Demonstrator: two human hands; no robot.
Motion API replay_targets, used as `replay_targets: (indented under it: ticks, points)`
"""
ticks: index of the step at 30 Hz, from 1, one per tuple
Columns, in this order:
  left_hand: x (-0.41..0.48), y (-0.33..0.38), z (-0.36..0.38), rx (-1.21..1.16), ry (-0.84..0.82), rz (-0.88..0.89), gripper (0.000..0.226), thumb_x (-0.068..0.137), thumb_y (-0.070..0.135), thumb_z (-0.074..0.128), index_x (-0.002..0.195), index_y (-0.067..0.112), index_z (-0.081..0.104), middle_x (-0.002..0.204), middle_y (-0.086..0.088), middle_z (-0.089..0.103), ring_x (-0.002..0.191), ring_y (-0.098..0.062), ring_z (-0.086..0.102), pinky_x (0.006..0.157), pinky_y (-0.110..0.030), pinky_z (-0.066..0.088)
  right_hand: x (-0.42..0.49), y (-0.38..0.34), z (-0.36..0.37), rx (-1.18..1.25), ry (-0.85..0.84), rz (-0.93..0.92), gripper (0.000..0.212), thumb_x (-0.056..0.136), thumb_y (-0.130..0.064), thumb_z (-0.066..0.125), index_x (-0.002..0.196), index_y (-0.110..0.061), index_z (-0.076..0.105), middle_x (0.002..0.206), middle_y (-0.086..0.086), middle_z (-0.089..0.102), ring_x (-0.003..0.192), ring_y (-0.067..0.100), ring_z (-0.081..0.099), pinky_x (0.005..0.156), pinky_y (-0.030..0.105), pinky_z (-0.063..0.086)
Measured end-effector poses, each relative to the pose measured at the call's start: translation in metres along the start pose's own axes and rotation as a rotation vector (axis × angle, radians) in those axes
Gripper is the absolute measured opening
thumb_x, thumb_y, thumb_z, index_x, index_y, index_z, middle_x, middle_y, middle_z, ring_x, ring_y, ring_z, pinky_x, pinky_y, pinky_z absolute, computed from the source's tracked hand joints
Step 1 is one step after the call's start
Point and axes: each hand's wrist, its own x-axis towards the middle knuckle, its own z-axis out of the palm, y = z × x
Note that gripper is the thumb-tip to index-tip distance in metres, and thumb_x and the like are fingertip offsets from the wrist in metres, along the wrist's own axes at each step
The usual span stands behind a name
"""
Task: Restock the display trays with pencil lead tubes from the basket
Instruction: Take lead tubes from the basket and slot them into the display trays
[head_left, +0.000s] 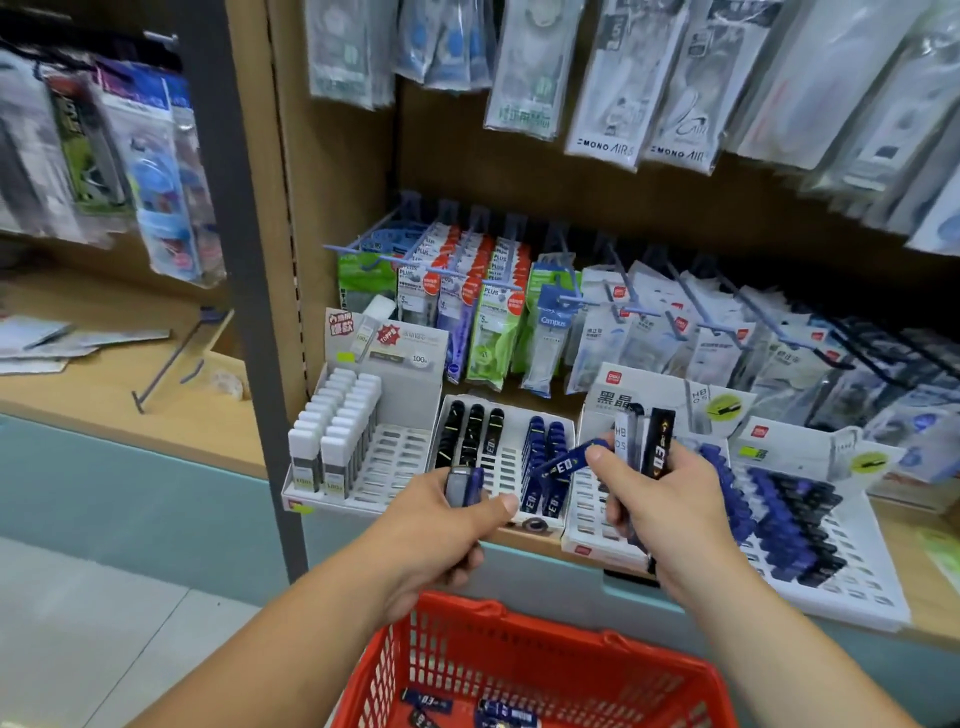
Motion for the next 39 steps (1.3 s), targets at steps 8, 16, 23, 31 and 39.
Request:
replay_targets:
  ticks: [8, 16, 23, 31, 39]
  points:
    - [0.0, 0.0, -0.017, -0.069, 0.031, 0.019, 0.026, 0.089, 0.023, 0.081, 0.094, 0.011, 0.059, 0.074, -0.009, 0.053, 0.049, -0.013, 0.047, 0.042, -0.022, 0.026, 0.08, -0.013, 0.05, -0.355, -0.105, -0.243, 0.013, 0.089, -0.019, 0.077, 0.091, -0.025, 0.066, 0.079, -0.002, 0.069, 0.071, 0.022, 0.065, 0.071, 0.035, 0.055]
    - [0.016, -0.006, -0.029, -0.083, 0.006, 0.041, 0.02, 0.083, 0.017, 0.086, 0.082, 0.011, 0.067, 0.069, -0.008, 0.064, 0.067, -0.022, 0.057, 0.056, -0.028, 0.046, 0.116, 0.03, 0.056, -0.721, -0.174, -0.343, 0.019, 0.086, -0.03, 0.077, 0.102, -0.027, 0.068, 0.091, -0.005, 0.072, 0.088, 0.023, 0.067, 0.08, 0.043, 0.058]
    - [0.02, -0.006, -0.013, -0.037, -0.041, 0.061, 0.021, 0.086, 0.02, 0.083, 0.086, 0.006, 0.067, 0.069, -0.013, 0.067, 0.054, -0.02, 0.059, 0.041, -0.025, 0.037, 0.125, 0.03, 0.06, -0.752, -0.245, -0.368, 0.021, 0.084, -0.031, 0.078, 0.098, -0.041, 0.066, 0.089, -0.011, 0.073, 0.087, 0.019, 0.068, 0.08, 0.039, 0.058]
    - [0.018, -0.003, -0.011, -0.024, 0.026, 0.078, 0.025, 0.088, 0.023, 0.082, 0.098, 0.007, 0.065, 0.071, -0.01, 0.07, 0.057, -0.017, 0.059, 0.046, -0.024, 0.042, 0.133, 0.029, 0.054, -0.747, -0.322, -0.342, 0.021, 0.084, -0.028, 0.078, 0.1, -0.036, 0.068, 0.086, -0.01, 0.073, 0.083, 0.016, 0.068, 0.08, 0.041, 0.059]
    - [0.019, -0.005, -0.015, -0.092, -0.003, 0.068, 0.019, 0.092, 0.014, 0.076, 0.103, 0.001, 0.068, 0.08, -0.015, 0.073, 0.069, -0.02, 0.068, 0.066, -0.025, 0.056, 0.13, 0.023, 0.062, -0.851, -0.361, -0.373, 0.018, 0.085, -0.04, 0.075, 0.101, -0.034, 0.07, 0.094, -0.014, 0.065, 0.089, 0.016, 0.066, 0.082, 0.04, 0.057]
